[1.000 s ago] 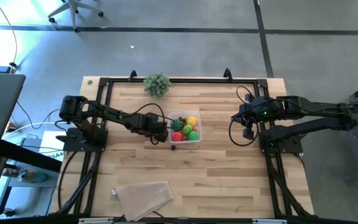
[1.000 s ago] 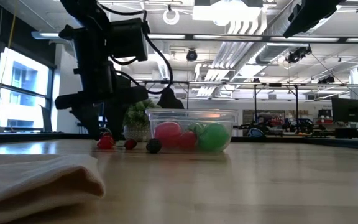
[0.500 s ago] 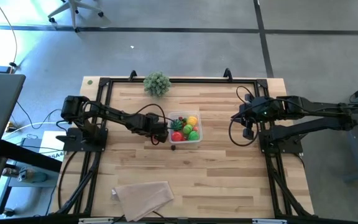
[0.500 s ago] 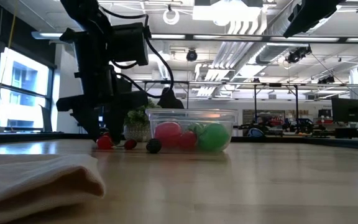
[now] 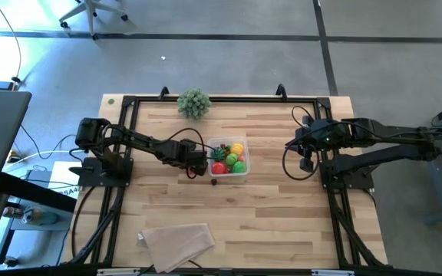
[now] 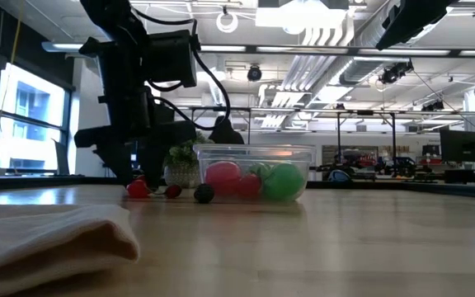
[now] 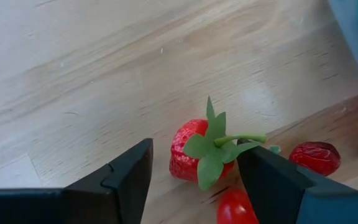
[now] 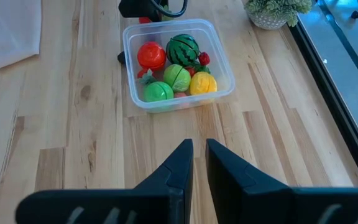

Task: Pick and placing Produce into tupperware
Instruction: Put the strawberry into the transparent bin, then put the left red cherry into the transparent bin

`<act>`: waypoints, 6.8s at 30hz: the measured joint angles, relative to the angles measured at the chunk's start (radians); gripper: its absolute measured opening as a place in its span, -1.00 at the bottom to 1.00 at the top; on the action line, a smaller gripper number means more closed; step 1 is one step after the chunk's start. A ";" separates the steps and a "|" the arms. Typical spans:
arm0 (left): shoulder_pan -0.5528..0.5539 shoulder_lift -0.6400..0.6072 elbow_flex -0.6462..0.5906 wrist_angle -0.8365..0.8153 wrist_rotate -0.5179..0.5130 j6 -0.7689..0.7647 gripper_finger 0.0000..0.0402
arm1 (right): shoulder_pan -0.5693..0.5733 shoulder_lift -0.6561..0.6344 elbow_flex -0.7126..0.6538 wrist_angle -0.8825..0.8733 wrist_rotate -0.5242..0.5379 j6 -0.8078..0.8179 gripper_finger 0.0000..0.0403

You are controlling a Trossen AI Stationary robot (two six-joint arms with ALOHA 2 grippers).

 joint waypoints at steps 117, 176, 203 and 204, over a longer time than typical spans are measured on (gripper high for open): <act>0.047 0.047 0.160 0.313 -0.158 0.330 -0.29 | 0.000 0.000 0.000 0.000 0.000 0.000 -0.83; -0.147 -0.227 0.144 -0.296 -0.090 -0.014 -0.16 | 0.000 0.000 0.000 0.000 0.000 0.000 -0.83; -0.085 -0.196 -0.017 -0.054 0.120 0.428 -0.16 | 0.000 0.000 0.000 0.000 0.000 0.000 -0.83; -0.079 -0.188 -0.016 -0.044 0.124 0.432 -0.16 | 0.000 0.000 0.000 0.000 0.000 0.000 -0.83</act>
